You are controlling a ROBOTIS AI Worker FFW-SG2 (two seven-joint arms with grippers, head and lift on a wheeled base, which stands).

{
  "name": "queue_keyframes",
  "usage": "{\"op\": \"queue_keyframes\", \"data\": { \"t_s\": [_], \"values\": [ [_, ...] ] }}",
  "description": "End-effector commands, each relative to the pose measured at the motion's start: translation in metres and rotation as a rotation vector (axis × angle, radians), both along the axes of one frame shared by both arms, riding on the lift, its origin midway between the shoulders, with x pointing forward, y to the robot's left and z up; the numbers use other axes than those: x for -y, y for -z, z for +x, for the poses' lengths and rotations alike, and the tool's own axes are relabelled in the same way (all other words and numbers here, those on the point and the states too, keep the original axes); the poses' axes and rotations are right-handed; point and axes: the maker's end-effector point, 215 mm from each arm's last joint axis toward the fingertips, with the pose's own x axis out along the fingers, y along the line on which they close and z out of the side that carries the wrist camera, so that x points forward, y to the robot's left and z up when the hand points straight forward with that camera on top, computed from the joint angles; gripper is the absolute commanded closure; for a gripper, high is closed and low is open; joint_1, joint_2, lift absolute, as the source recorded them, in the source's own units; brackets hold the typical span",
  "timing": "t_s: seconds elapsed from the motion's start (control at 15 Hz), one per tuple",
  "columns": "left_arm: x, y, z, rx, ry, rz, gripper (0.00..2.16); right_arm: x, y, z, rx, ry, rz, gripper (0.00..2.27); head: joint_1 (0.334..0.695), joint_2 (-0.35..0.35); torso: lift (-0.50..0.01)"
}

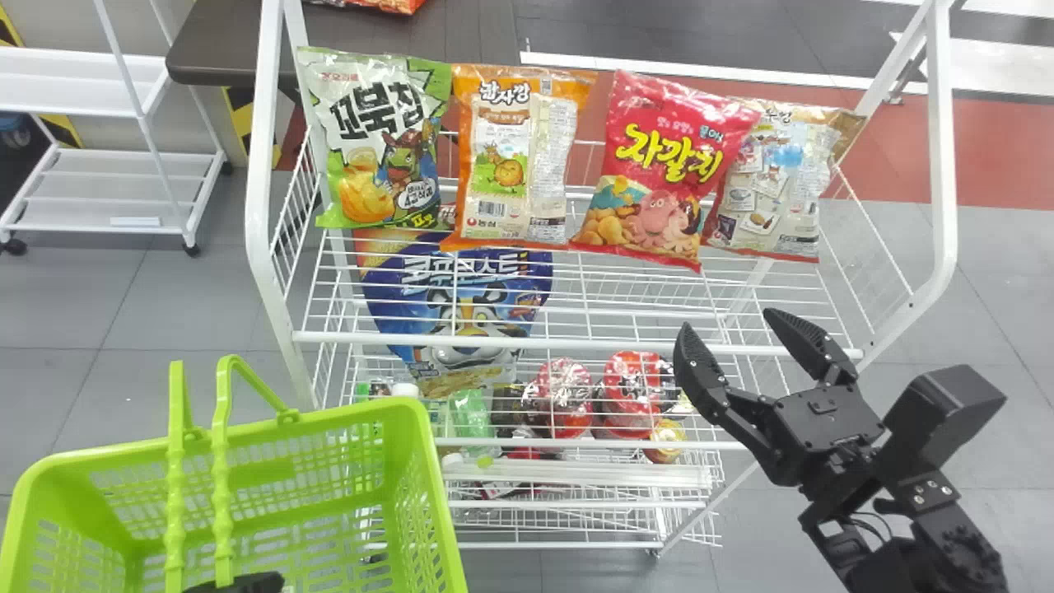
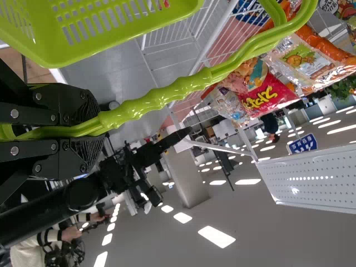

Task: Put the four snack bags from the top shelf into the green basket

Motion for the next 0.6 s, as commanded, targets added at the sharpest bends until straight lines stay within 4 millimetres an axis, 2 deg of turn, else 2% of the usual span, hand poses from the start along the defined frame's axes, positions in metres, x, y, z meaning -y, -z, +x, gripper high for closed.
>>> {"op": "queue_keyframes", "data": {
  "t_s": [0.0,0.53],
  "values": [
    [0.0010,-0.0018,-0.0008,0.002,0.003,-0.011,2.15,-0.0005,-0.0007,0.0003,0.002,0.003,0.005,0.09,0.695,-0.121,0.000],
    [0.0018,-0.0010,-0.0006,0.000,0.004,-0.015,2.15,-0.0096,-0.0011,0.0014,0.003,-0.011,0.014,0.09,0.695,-0.111,0.000]
  ]
}}
